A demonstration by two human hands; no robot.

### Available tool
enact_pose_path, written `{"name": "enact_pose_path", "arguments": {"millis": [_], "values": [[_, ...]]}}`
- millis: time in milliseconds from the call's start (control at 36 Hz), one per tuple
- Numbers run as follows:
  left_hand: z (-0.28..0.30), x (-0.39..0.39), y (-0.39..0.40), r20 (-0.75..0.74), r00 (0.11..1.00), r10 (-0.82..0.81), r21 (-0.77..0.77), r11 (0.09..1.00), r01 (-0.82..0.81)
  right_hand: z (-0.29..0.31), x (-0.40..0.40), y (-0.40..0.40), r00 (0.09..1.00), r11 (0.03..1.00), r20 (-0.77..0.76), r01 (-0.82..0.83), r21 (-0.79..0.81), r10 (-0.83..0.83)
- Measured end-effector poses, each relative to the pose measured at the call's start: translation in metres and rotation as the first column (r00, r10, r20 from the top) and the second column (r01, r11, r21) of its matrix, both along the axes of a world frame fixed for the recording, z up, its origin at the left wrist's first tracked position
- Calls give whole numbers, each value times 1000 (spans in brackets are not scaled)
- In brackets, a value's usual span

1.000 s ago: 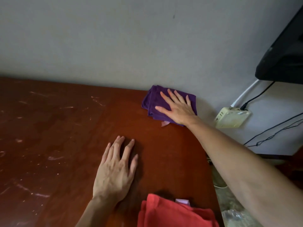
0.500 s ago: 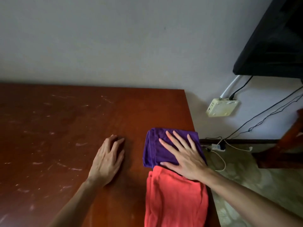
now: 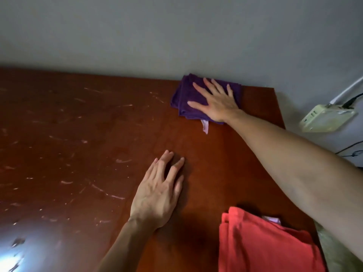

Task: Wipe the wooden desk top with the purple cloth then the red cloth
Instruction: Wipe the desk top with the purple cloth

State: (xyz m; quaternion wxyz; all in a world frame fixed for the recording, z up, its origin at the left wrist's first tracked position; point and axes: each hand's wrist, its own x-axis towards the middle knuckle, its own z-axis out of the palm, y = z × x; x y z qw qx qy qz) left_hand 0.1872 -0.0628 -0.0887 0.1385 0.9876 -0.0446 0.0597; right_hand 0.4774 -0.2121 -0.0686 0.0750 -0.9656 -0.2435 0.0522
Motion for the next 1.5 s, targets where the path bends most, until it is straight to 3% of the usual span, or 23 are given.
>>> {"name": "enact_pose_path", "arguments": {"millis": [167, 250, 333, 389, 500, 611, 833, 917, 1028, 1194, 1333, 1500], "values": [[-1, 2, 0, 24, 1000, -19, 41, 999, 18, 6, -4, 10, 1000, 1000, 9, 14, -26, -14], [1, -2, 0, 19, 1000, -20, -12, 1000, 20, 4, -27, 11, 999, 998, 5, 35, -47, -35], [11, -4, 3, -6, 1000, 8, -263, 965, -9, 2, -66, 17, 998, 998, -9, 56, -39, -56], [21, -4, 3, -41, 997, 66, -496, 865, -78, 3, -90, 17, 998, 997, -2, 64, -38, -64], [38, -34, 24, 32, 999, 3, -629, 777, 18, -3, -158, 23, 996, 996, 30, 85, -32, -84], [54, -93, 77, 125, 992, 11, -611, 788, 69, -4, -234, 39, 996, 996, 28, 88, -18, -88], [36, -193, 198, 56, 975, 215, -264, 945, -194, -8, -386, 89, 996, 998, 86, 30, -46, -26], [30, -207, 211, 33, 950, 312, -111, 945, -306, -10, -437, 113, 993, 999, 121, 5, -45, 0], [26, -228, 213, 89, 923, 375, -80, 926, -368, -13, -479, 136, 989, 1000, 145, -3, -25, 7], [7, -234, 213, 73, 824, 562, -177, 820, -544, -12, -459, 149, 992, 997, 106, 71, -19, -69], [9, -218, 202, 51, 674, 737, -219, 666, -713, -12, -402, 169, 984, 992, 124, 127, -11, -124], [1, -212, 200, 88, 677, 731, -107, 682, -723, -6, -297, 191, 978, 980, 64, 198, 2, -198]]}}
